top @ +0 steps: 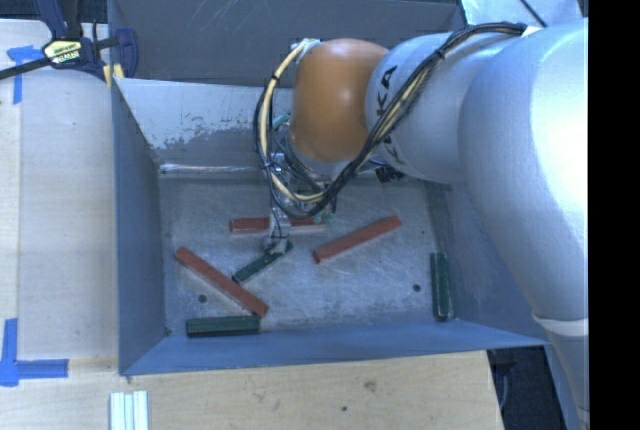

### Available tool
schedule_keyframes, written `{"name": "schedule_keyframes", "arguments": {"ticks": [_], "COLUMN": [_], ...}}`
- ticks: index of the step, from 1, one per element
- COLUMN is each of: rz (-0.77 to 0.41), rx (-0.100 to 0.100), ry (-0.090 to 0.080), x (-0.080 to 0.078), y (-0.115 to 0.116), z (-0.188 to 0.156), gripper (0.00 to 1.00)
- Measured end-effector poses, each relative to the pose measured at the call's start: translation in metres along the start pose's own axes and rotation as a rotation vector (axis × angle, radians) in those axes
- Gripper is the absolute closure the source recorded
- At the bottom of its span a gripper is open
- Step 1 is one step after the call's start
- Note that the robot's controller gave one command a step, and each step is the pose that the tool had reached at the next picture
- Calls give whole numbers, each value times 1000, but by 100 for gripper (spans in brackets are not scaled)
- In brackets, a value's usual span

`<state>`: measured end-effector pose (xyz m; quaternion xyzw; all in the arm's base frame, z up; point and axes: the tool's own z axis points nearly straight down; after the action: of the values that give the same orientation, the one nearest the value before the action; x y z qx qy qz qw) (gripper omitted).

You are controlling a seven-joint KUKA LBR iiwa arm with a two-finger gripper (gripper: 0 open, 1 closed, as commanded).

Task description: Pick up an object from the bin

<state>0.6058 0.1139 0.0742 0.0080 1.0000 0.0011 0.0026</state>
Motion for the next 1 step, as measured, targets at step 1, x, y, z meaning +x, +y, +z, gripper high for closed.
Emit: {"name": "schedule_keyframes", "arguments": {"ticks": [1], "rz": [2], "rx": [0], "ry": [-2], "x": [-1], "y": [0], "z": [-1], "gripper": [0]}}
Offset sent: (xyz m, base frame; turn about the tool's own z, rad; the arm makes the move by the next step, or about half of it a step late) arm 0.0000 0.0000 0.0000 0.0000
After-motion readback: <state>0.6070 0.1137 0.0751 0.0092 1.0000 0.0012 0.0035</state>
